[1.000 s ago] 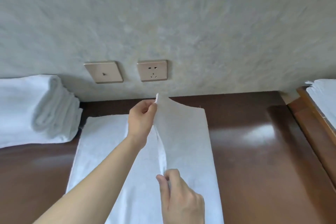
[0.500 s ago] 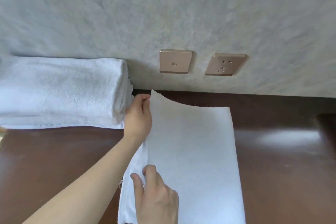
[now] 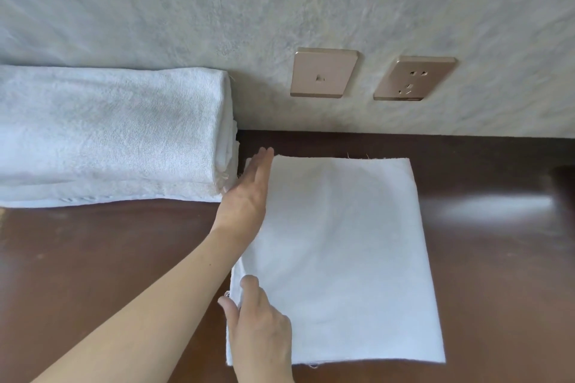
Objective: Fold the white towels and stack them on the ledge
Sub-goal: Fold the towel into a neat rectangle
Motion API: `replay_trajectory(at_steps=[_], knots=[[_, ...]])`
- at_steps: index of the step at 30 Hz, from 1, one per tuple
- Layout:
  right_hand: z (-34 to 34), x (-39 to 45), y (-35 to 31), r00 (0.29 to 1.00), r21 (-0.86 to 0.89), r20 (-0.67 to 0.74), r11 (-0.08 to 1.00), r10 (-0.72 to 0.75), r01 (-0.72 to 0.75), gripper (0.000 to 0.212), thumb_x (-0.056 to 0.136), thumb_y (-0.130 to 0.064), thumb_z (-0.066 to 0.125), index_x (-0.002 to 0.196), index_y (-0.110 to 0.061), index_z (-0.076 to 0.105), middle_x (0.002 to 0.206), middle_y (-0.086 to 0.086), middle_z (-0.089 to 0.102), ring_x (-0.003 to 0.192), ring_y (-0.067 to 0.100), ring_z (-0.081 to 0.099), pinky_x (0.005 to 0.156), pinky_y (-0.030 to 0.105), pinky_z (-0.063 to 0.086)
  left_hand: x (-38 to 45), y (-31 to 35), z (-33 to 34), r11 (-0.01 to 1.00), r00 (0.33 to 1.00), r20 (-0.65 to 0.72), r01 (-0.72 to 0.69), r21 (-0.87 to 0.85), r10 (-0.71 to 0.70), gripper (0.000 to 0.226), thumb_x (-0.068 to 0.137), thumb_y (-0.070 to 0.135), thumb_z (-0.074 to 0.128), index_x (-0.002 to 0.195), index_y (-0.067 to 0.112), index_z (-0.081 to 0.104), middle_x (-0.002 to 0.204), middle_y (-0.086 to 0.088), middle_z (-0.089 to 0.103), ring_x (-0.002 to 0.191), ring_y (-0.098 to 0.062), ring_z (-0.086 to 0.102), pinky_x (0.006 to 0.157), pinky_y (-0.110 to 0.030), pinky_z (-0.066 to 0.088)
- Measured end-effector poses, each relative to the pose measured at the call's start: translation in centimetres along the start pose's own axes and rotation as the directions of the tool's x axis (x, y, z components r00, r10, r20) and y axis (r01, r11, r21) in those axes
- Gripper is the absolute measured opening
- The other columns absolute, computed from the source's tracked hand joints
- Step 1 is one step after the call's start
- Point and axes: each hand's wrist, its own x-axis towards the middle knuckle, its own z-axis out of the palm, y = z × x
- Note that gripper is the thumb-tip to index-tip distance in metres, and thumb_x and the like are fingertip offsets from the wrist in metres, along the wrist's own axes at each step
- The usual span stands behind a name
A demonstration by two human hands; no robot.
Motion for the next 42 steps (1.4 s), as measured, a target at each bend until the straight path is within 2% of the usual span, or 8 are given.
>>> replay_trajectory(at_steps=[4, 9, 13, 18, 22, 27, 32, 42], knots=[[0.1, -1.2, 0.3, 0.997, 0.13, 0.052, 0.991, -0.05, 0.043, 0.027, 0.091, -0.053, 0.046, 0.096, -0.027, 0.053, 0.056, -0.013, 0.052, 0.043, 0.007, 0.052, 0.039, 0.021, 0.037, -0.9, 1.0, -1.1, 0.983, 1.0, 0.001, -0.008, -0.185, 0.008, 0.085, 0.072, -0.033, 0.052, 0.149, 0.002, 0.04, 0.155, -0.018, 0.04, 0.144, -0.034, 0.037, 0.1, -0.04, 0.052], [-1.9, -1.2, 4.3, 0.988, 0.361, 0.156, 0.932, -0.017, -0.041, 0.016, 0.096, -0.046, 0.029, 0.104, -0.036, 0.039, 0.083, -0.009, 0.066, 0.074, 0.016, 0.06, 0.065, 0.032, 0.044, -6.3, 1.5, -0.6, 0.976, 0.999, 0.03, 0.023, -0.218, -0.017, 0.036, 0.098, 0.009, 0.052, 0.132, 0.001, 0.061, 0.141, -0.015, 0.057, 0.13, -0.034, 0.056, 0.101, -0.048, 0.051], [-3.6, 1.3, 10.3, 0.98, 0.231, -0.193, 0.973, 0.039, 0.006, 0.021, 0.095, -0.018, 0.044, 0.103, -0.013, 0.062, 0.087, 0.002, 0.065, 0.078, 0.025, 0.062, 0.072, 0.034, 0.047, -11.3, 2.3, 0.0, 0.996, 0.989, 0.149, 0.034, -0.081, -0.022, 0.053, 0.099, 0.029, 0.035, 0.141, 0.002, 0.053, 0.151, -0.014, 0.046, 0.14, -0.031, 0.044, 0.112, -0.046, 0.039], [-4.9, 6.8, 16.5, 0.975, -0.042, -0.218, 0.999, -0.034, 0.026, 0.031, 0.085, 0.009, 0.061, 0.114, -0.003, 0.065, 0.111, 0.011, 0.065, 0.105, 0.033, 0.06, 0.097, 0.039, 0.044, -13.6, 3.9, 0.0, 0.992, 0.978, 0.184, 0.078, 0.1, -0.096, 0.062, 0.086, 0.004, 0.024, 0.14, -0.003, 0.053, 0.153, -0.021, 0.041, 0.143, -0.038, 0.036, 0.115, -0.051, 0.035], [-5.6, 11.1, 17.8, 0.956, -0.134, -0.168, 0.967, -0.24, 0.219, 0.018, 0.093, -0.006, 0.062, 0.11, -0.006, 0.064, 0.115, 0.01, 0.063, 0.112, 0.032, 0.058, 0.101, 0.04, 0.042, -10.9, 8.8, 0.1, 0.975, 0.956, 0.195, 0.222, 0.014, -0.221, 0.057, 0.098, 0.021, 0.021, 0.146, 0.002, 0.047, 0.157, -0.02, 0.034, 0.148, -0.037, 0.026, 0.116, -0.049, 0.024], [-5.2, 15.9, 17.7, 0.891, -0.15, 0.032, 0.88, -0.452, 0.451, 0.042, 0.102, -0.026, 0.051, 0.143, -0.015, 0.052, 0.154, 0.01, 0.044, 0.145, 0.033, 0.034, 0.122, 0.047, 0.022, -9.0, 12.7, 3.5, 0.905, 0.876, 0.256, 0.425, -0.009, -0.408, 0.073, 0.099, 0.06, 0.004, 0.159, 0.019, 0.008, 0.166, -0.009, -0.008, 0.153, -0.025, -0.012, 0.123, -0.048, 0.004], [-5.2, 18.0, 19.5, 0.829, -0.154, 0.206, 0.82, -0.519, 0.552, 0.056, 0.105, -0.047, 0.029, 0.158, -0.031, 0.026, 0.167, -0.006, 0.011, 0.155, 0.017, 0.0, 0.125, 0.042, -0.001, -9.4, 12.7, 5.0, 0.916, 0.895, 0.198, 0.4, 0.039, -0.399, 0.075, 0.1, 0.06, 0.021, 0.16, 0.017, 0.01, 0.167, -0.011, 0.002, 0.155, -0.027, 0.0, 0.122, -0.05, 0.01], [-5.4, 17.5, 24.8, 0.941, -0.16, 0.135, 0.93, -0.31, 0.33, 0.057, 0.103, -0.053, 0.008, 0.159, -0.04, 0.004, 0.167, -0.011, -0.006, 0.152, 0.01, -0.014, 0.123, 0.037, -0.013, -5.6, 11.3, 5.2, 0.989, 0.961, 0.237, 0.143, 0.024, -0.144, 0.074, 0.1, 0.067, 0.017, 0.16, 0.028, -0.001, 0.168, -0.002, -0.007, 0.153, -0.018, -0.012, 0.124, -0.045, 0.002]])
